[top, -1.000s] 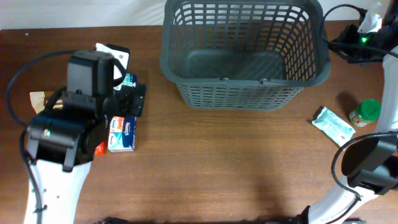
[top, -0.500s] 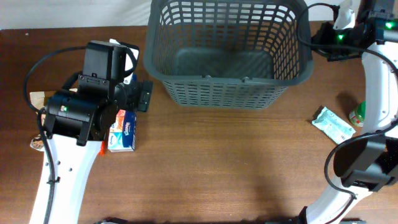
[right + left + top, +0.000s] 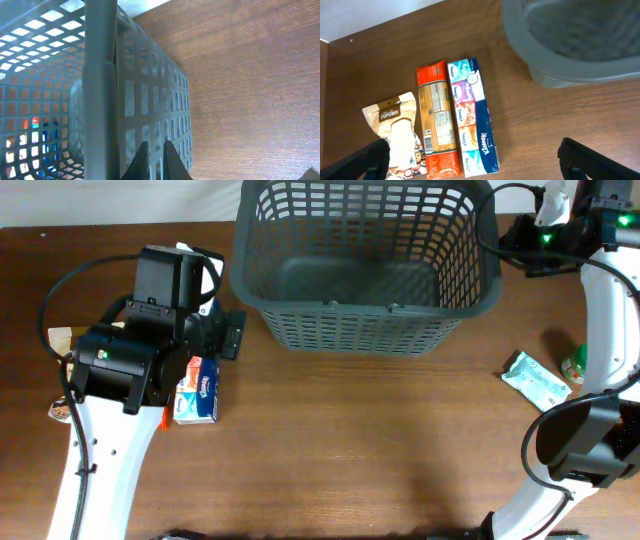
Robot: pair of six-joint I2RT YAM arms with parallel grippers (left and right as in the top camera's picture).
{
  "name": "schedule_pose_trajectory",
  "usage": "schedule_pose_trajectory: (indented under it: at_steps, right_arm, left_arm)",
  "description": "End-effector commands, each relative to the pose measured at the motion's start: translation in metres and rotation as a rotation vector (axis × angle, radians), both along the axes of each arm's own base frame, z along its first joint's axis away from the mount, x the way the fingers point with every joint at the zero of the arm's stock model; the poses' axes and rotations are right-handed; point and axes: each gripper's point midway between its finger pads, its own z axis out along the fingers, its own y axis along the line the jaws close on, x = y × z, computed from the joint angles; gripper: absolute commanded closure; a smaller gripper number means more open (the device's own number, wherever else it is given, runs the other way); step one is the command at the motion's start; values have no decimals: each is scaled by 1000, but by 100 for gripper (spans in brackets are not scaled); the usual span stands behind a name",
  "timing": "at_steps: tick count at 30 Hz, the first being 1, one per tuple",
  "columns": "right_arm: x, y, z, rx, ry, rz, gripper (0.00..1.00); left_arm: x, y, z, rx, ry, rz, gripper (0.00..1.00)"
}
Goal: Pack container
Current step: 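Release the basket and move the left gripper over the Kleenex box, then grasp the Kleenex tissue box with the left gripper and lift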
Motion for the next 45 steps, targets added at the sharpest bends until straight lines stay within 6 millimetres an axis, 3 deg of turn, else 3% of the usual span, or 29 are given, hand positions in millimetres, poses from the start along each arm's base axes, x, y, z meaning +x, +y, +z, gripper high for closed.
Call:
schedule_pose_trajectory:
  at_steps: [1, 6, 10, 17, 19, 20, 21, 22, 26, 32, 38, 45]
  right_arm:
    - [2, 0, 4, -8, -16, 9, 96]
    - [-2, -12, 14, -6, -33, -17, 96]
    - [-22, -42, 45, -6, -68, -84, 96]
    - [-92, -88, 111, -38, -138, -244, 96]
    - [-122, -95, 134, -55, -171, -296, 96]
    - [-131, -96, 142, -61, -183, -310, 91]
    - [-142, -96, 150, -69, -198, -325, 76]
    - [-150, -95, 157, -77, -212, -336, 54]
    - [-183, -88, 181, -112, -268, -372, 1]
    - [-204, -76, 200, -139, -322, -376, 1]
    - [-203, -76, 199, -138, -319, -375, 1]
    - [-197, -80, 193, -128, -297, -375, 1]
  left_arm:
    - [0, 0, 1, -5, 0, -5, 1]
    - [2, 14, 2, -2, -1, 40, 1]
    - [4, 41, 1, -36, -2, 131, 1]
    - [13, 68, -13, -135, 39, 170, 1]
    - [23, 69, -30, -165, 96, 134, 1]
    - [26, 70, -38, -171, 119, 132, 1]
    - [31, 72, -49, -170, 149, 134, 1]
    - [35, 73, -61, -166, 184, 132, 1]
    - [49, 74, -115, -167, 340, 139, 1]
    - [58, 75, -188, -171, 539, 154, 1]
    - [55, 72, -259, -184, 723, 145, 1]
    - [50, 71, -306, -184, 826, 137, 1]
